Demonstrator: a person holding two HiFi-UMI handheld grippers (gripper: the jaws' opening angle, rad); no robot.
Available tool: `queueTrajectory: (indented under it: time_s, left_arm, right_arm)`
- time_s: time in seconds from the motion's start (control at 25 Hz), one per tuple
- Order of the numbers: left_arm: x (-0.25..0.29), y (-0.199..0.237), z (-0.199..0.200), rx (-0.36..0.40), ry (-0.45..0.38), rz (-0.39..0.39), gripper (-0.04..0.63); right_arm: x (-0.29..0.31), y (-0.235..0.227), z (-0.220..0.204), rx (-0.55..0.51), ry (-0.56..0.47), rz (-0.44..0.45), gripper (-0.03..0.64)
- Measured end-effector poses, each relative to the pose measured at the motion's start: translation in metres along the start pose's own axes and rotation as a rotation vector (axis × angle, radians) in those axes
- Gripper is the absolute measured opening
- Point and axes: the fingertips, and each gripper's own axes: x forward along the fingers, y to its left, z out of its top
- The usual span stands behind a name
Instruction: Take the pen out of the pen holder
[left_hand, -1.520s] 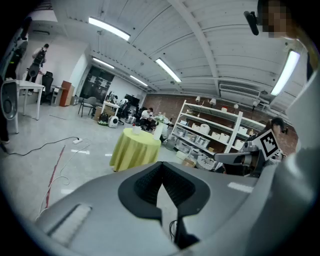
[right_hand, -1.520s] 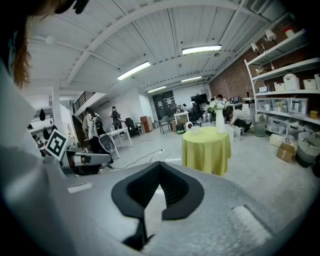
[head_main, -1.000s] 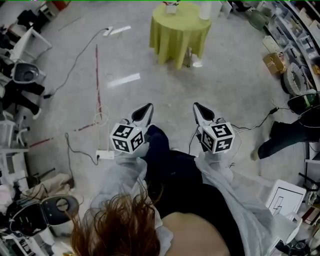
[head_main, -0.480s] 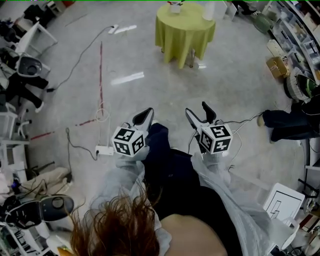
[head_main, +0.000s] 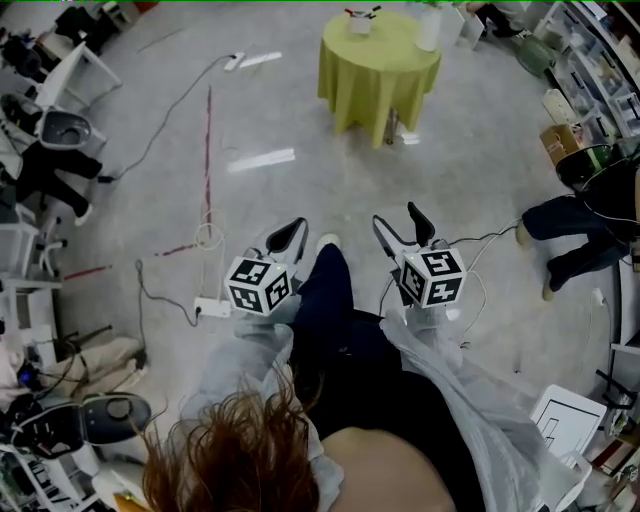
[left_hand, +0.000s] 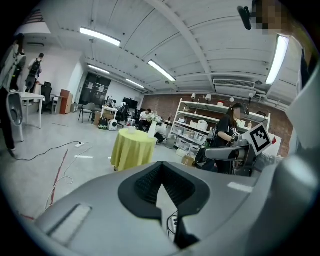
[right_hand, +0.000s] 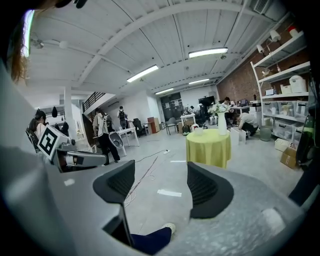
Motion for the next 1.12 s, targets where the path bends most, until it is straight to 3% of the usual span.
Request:
queueTrajectory:
  time_s: [0.24,0.64,1.12]
  left_arm:
    - [0.040,0.028,0.026,0.002,0.000,0.007,0.015]
    - [0.108,0.096,0.103,0.050,-0.034,-0.014,0.015]
    - [0.165,0.156,0.139,0.053,-0.020,-0.067,0.015]
  right_arm:
    - [0.032,-0.032,0.025,0.002,-0.002,-0.025,0.324]
    - [0.110,-0.071,0.097,-0.006,-0.055,-0.070,0.324]
    - [0.181,-0.095,0.128,0.004,-0.054,-0.117,0.324]
